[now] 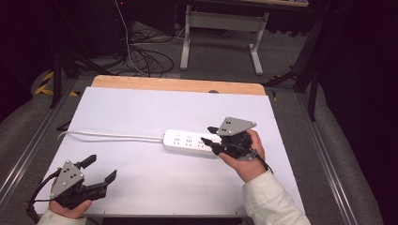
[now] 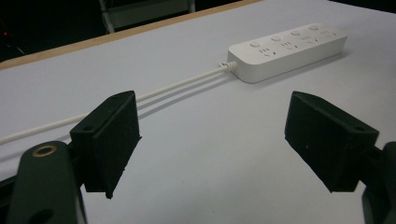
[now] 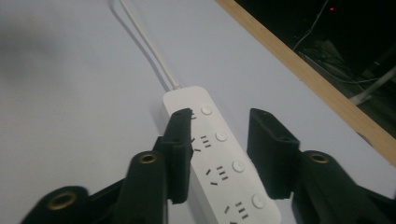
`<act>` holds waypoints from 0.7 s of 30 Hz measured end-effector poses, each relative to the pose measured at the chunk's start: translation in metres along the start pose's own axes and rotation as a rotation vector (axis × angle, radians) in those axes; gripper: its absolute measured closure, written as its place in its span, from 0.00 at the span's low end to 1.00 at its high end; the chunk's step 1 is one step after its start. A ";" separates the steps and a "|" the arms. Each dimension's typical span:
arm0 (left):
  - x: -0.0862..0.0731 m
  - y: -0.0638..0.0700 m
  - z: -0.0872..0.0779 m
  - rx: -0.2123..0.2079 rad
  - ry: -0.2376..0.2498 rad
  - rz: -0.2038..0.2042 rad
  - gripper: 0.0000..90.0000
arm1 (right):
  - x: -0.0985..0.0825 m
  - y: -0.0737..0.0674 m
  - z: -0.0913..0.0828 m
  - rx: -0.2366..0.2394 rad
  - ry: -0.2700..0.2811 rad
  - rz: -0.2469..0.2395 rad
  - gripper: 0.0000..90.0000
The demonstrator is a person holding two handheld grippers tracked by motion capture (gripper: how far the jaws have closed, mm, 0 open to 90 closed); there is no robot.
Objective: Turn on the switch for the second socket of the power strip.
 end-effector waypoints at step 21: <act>0.000 -0.001 0.000 0.001 -0.002 -0.001 0.20 | 0.000 0.016 0.050 0.099 0.010 0.126 1.00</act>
Point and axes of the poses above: each handheld gripper's, and its own axes: z roughly forward along the jaws, x roughly out of its top, y roughly to its right, the point moved 8 cm from there along z, roughly forward along the jaws, and after that the axes turned 12 degrees about -z, right-handed, at the moved point
